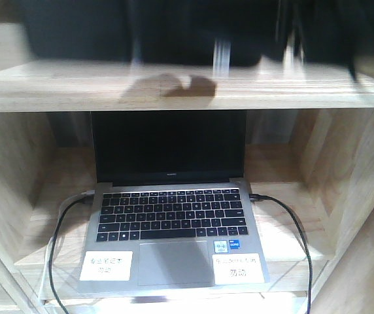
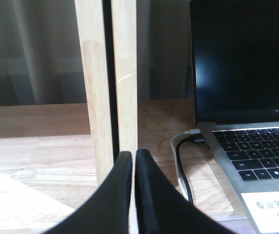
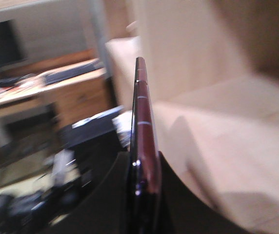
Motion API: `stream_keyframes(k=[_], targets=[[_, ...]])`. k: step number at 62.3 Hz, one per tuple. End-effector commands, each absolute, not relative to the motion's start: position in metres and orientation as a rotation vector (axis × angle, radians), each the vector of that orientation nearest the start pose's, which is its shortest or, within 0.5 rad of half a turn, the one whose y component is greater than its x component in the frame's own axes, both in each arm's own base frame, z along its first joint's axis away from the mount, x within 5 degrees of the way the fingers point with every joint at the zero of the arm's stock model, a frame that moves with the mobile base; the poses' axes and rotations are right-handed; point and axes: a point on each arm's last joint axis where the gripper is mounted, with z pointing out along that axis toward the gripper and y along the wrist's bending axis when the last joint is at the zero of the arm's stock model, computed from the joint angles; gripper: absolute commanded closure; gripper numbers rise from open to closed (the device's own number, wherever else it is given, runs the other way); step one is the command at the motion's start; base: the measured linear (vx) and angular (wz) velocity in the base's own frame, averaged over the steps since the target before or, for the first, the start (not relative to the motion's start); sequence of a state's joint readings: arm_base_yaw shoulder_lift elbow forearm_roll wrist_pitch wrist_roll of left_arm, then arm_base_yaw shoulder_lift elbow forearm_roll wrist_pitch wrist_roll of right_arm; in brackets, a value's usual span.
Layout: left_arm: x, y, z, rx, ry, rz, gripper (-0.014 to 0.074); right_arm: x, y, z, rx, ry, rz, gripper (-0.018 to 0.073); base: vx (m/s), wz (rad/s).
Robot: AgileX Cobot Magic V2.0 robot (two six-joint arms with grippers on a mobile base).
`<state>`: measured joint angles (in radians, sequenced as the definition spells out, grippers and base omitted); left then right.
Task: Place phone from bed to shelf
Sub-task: 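Raise the right gripper and lower the phone onto the upper shelf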
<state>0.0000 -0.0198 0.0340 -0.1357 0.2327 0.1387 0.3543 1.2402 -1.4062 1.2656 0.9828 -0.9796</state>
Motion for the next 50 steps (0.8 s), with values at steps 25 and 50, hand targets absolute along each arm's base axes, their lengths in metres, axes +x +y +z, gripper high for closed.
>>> stream_keyframes(k=[25, 50], targets=[[0.056, -0.002, 0.188, 0.014, 1.651, -0.028, 0.0596, 0.264, 0.170, 0.504, -0.788, 1.472, 1.093, 0.0561, 0.00, 0.00], [0.056, -0.002, 0.188, 0.014, 1.651, -0.028, 0.0596, 0.312, 0.202, 0.498, -0.844, 1.480, 1.172, 0.0561, 0.00, 0.00]])
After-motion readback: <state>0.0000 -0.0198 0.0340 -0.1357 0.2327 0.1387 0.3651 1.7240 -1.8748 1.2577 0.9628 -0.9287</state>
